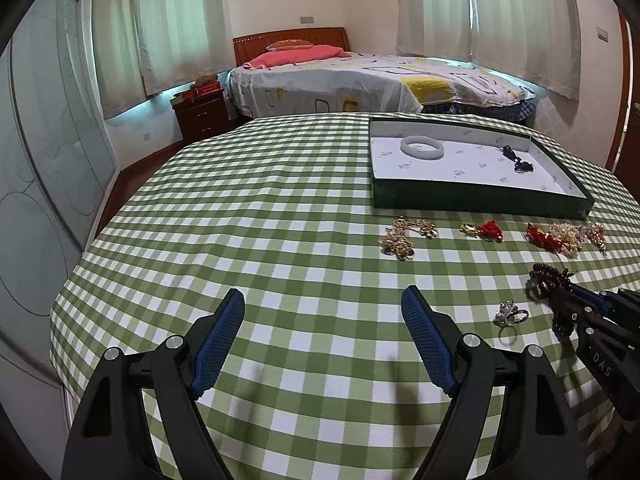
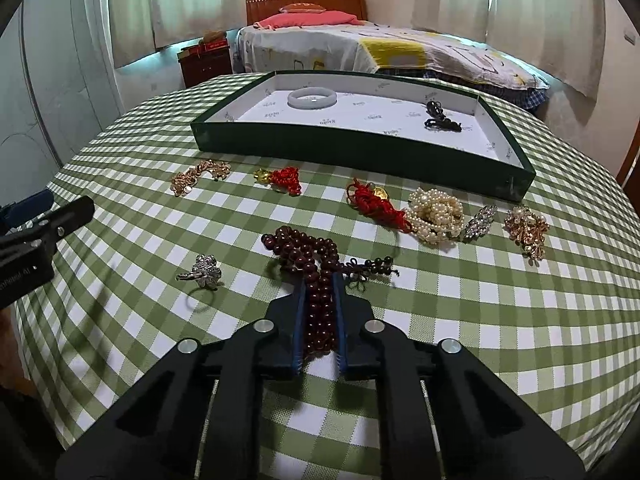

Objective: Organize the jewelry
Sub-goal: 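Grasp the silver ring with the left tool while the right tool holds the bead bracelet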

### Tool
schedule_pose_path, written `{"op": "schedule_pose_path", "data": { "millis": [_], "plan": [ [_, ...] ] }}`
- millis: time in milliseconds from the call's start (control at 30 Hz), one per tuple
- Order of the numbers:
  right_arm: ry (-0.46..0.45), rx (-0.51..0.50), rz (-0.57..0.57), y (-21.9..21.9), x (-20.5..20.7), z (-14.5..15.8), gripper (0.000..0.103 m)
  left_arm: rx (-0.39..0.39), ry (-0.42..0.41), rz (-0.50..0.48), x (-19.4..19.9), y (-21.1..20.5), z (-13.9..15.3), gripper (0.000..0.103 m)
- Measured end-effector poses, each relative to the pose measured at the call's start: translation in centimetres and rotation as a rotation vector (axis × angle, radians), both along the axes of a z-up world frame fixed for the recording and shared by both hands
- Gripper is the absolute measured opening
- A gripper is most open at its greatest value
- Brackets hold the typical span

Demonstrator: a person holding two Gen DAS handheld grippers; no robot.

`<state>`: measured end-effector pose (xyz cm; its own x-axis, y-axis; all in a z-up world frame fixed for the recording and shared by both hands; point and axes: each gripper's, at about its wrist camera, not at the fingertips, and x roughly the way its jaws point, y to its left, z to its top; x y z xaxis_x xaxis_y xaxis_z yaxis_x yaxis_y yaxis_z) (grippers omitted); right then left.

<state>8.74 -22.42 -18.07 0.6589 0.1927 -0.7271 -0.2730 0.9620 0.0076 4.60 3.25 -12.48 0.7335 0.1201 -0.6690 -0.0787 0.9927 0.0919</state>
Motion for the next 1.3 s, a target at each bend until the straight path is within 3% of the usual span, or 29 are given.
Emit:
{"op": "schedule_pose_path", "data": {
  "millis": [633, 967, 1100, 1300],
  "plan": [
    [-0.049, 0.049, -0.140, -6.4, -0.8, 2.1, 0.011, -0.052, 0.017, -0.159, 0.2, -6.4, 0.7, 0.078],
    [-0.027, 0.106, -0.188, -8.8, -0.7, 1.4, 0.011, -0.014, 0.068, -0.215, 1.3, -10.0, -1.3, 0.078],
    [-0.020, 0.106, -0.187, -8.8, -0.6, 1.2, 0.011, 0.000, 0.088, -0.226, 1.7, -10.5, -2.1, 0.065],
    [-0.011, 0.112, -0.190, -8.9, -0.4, 0.9, 0.011, -0.011, 0.115, -0.223, 2.1, -10.3, -2.7, 0.056]
  ]
}}
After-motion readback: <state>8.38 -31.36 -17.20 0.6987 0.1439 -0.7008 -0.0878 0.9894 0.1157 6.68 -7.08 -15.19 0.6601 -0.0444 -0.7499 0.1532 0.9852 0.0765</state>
